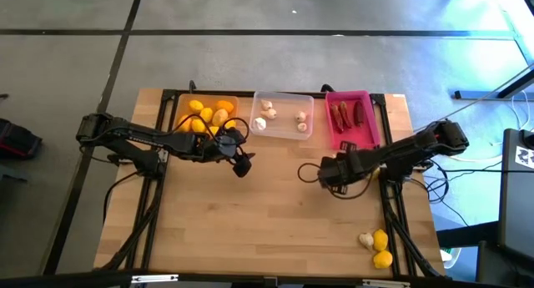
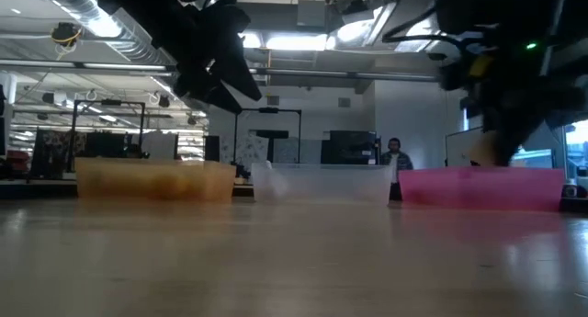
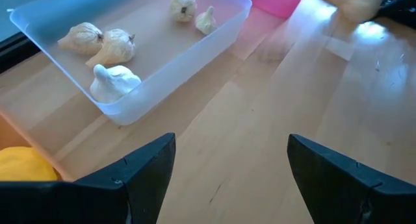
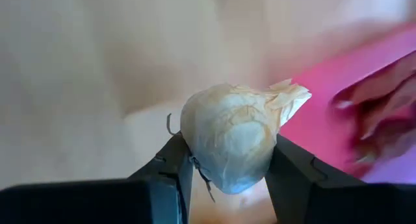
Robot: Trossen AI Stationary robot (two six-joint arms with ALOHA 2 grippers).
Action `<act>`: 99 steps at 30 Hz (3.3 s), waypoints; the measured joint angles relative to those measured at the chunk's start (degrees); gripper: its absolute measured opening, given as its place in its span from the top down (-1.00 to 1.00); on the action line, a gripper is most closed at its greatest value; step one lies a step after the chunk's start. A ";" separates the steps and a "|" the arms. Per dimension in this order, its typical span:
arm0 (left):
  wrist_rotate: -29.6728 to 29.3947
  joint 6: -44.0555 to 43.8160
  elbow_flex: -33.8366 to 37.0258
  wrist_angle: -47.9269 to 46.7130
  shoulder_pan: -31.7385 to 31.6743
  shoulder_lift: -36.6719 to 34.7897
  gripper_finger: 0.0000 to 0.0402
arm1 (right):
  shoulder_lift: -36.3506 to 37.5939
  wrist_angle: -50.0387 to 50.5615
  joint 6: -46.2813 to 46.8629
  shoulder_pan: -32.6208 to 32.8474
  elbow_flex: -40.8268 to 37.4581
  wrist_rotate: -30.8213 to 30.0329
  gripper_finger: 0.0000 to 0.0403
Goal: Sort produce into baskets
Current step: Put the white garlic into the transparent bin
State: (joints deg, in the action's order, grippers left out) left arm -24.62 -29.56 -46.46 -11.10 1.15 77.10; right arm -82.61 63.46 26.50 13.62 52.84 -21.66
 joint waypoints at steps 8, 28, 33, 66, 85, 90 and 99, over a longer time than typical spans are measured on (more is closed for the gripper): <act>-0.02 -0.02 0.00 0.22 0.00 0.15 -0.46 | 0.00 -9.57 -12.43 -8.56 0.00 -6.68 0.31; -0.04 0.92 0.00 0.30 -0.04 0.31 -0.46 | -0.34 -37.64 -33.02 -29.29 0.02 0.03 0.31; -0.04 1.23 0.00 0.67 -0.04 0.31 -0.46 | -2.52 -41.29 -32.87 -33.72 0.02 6.63 0.31; -0.04 1.68 0.00 1.25 -0.04 0.31 -0.46 | -4.52 -39.57 -31.67 -36.54 0.02 10.73 -0.28; -0.06 2.53 0.00 1.50 -0.04 0.31 -0.46 | 17.81 -7.14 -15.94 -14.41 0.02 16.79 -0.27; -0.07 2.57 0.00 1.50 -0.04 0.31 -0.46 | 17.91 0.15 -5.63 -6.08 0.02 16.59 -0.27; -0.07 2.58 0.00 1.51 -0.04 0.31 -0.46 | 17.59 9.63 3.17 0.90 0.02 14.70 -0.27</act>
State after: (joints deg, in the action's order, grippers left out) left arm -24.69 -26.98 -46.46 -9.58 1.10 77.41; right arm -65.02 73.08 29.67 14.52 52.86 -6.96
